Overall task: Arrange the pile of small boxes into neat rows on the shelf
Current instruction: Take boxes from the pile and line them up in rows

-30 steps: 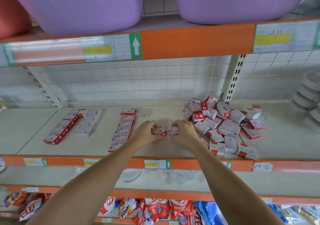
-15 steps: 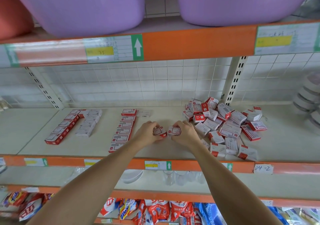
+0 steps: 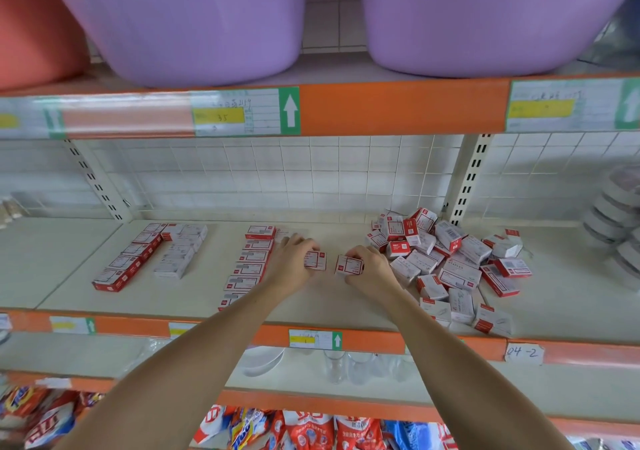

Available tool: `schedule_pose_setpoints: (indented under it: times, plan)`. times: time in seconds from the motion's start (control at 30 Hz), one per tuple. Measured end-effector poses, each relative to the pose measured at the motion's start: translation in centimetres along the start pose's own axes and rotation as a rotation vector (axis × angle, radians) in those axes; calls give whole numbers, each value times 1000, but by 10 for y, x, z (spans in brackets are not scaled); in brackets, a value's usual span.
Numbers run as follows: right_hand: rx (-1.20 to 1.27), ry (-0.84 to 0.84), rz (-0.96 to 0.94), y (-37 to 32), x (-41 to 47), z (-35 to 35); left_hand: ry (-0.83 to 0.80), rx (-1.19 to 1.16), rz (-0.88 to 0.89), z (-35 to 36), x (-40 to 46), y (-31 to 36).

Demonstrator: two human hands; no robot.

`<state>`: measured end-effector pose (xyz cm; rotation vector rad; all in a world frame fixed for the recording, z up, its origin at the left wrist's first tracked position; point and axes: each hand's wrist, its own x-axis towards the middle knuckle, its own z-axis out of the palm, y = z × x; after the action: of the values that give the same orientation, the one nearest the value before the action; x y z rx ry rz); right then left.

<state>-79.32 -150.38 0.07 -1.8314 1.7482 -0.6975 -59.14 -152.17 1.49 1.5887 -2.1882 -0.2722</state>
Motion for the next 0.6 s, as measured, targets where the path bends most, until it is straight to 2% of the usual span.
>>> schedule_pose_setpoints:
  times: [0.3, 0.6]
  plan:
    - [5, 91, -62, -27, 15, 7, 66, -79, -16, -21, 1, -16]
    - [24, 52, -132, -79, 31, 42, 78, -137, -30, -56, -7, -60]
